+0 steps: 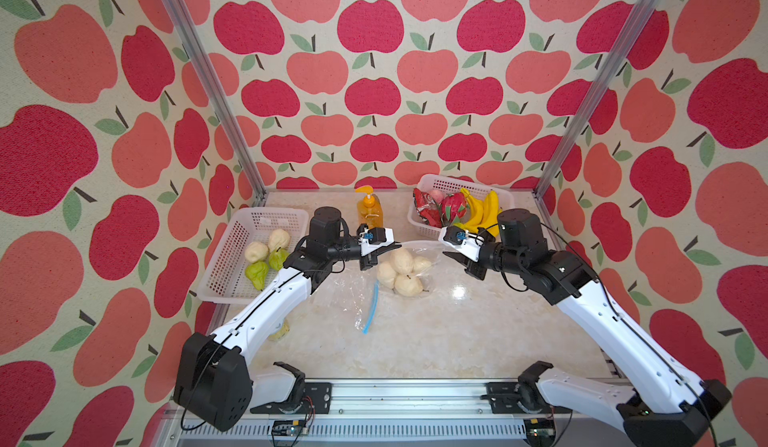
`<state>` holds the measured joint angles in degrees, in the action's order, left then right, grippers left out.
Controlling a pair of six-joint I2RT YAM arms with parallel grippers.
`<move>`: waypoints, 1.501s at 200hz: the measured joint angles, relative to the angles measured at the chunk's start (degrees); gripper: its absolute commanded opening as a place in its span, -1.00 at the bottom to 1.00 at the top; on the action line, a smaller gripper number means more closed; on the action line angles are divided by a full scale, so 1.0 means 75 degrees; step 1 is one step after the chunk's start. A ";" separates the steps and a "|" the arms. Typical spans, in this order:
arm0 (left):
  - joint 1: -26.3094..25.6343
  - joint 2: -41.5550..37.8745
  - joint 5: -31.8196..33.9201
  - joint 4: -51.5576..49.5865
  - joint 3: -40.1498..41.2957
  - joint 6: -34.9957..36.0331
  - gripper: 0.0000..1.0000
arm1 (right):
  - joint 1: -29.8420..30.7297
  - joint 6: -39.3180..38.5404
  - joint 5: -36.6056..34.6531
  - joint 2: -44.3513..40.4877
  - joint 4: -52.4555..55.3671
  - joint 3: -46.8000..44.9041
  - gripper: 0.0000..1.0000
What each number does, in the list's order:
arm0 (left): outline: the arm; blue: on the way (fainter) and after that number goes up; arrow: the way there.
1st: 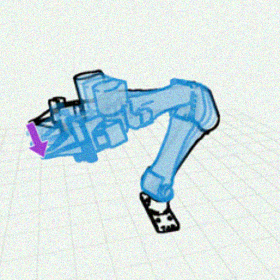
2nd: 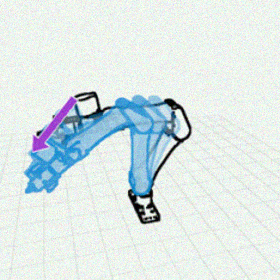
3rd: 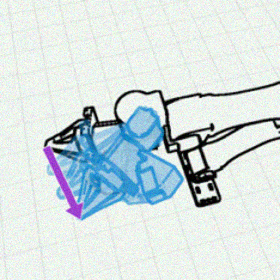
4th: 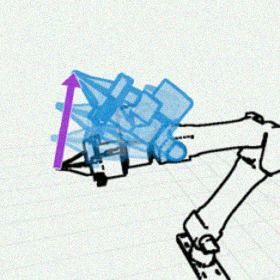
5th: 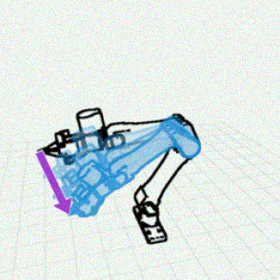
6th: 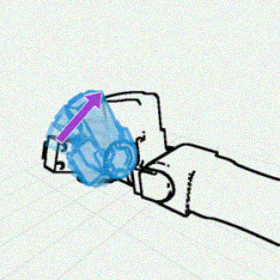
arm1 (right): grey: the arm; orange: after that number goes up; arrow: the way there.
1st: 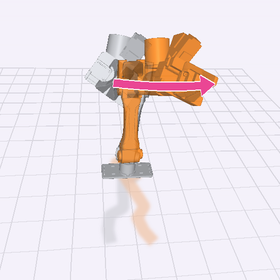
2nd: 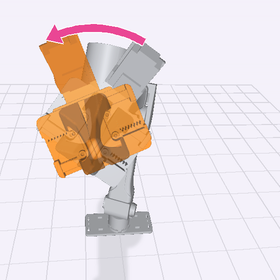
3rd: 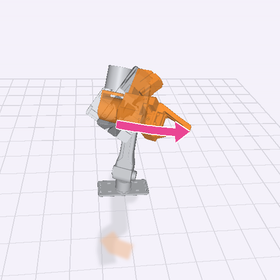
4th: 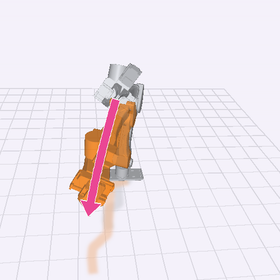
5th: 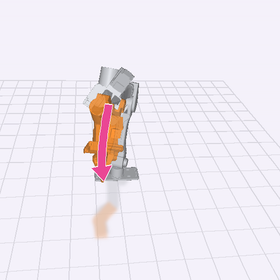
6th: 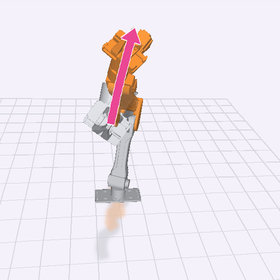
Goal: Open the zip-top bag and take out the pear
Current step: Open the zipper of the food storage bag at the center of the board.
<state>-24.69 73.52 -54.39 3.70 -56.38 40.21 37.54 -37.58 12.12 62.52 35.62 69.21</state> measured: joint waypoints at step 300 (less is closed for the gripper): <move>-0.0201 -0.0405 -0.0006 -0.0055 0.0306 0.1064 -1.00 | 0.0344 -0.1186 -0.1017 0.0335 -0.0653 -0.0673 -0.15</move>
<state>-26.20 70.48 -54.43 3.29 -54.08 48.18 40.12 -46.48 4.49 65.04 30.72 64.16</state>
